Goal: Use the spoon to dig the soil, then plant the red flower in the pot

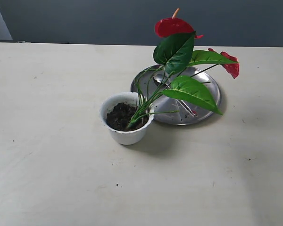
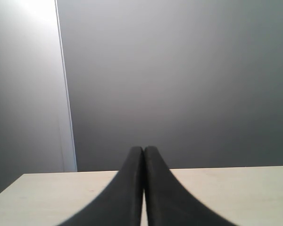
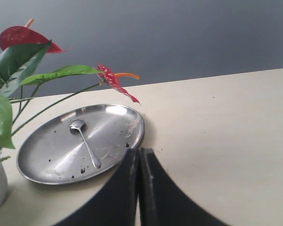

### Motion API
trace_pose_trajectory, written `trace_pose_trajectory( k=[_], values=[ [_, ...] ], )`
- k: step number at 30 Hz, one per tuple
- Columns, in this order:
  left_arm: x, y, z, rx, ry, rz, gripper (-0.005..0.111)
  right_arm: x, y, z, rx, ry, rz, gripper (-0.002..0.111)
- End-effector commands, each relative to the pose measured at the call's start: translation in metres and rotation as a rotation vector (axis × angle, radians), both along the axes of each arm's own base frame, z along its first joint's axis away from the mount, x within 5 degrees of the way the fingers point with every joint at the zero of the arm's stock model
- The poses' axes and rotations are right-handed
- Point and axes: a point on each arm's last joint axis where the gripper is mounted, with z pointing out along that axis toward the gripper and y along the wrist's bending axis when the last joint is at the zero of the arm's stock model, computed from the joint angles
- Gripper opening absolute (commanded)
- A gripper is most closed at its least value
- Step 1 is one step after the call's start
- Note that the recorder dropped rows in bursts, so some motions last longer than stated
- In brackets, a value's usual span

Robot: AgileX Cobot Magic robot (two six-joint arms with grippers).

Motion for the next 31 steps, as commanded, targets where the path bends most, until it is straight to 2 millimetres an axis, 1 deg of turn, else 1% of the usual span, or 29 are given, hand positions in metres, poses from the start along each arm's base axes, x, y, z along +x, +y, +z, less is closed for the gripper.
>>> trace_pose_trajectory(
  k=[1, 25, 31],
  values=[
    [-0.0005, -0.0008, 0.0015, -0.008, -0.011, -0.012, 0.0, 0.0001, -0.0004, 0.0005, 0.002, -0.013, -0.007, 0.0],
    [-0.0005, -0.0008, 0.0015, -0.008, -0.011, -0.012, 0.0, 0.0001, -0.0005, 0.0005, 0.001, -0.014, -0.007, 0.0],
    [-0.0005, -0.0008, 0.0015, -0.008, -0.011, -0.012, 0.0, 0.0, 0.0, 0.0006, 0.023, -0.009, -0.005, 0.0]
  ],
)
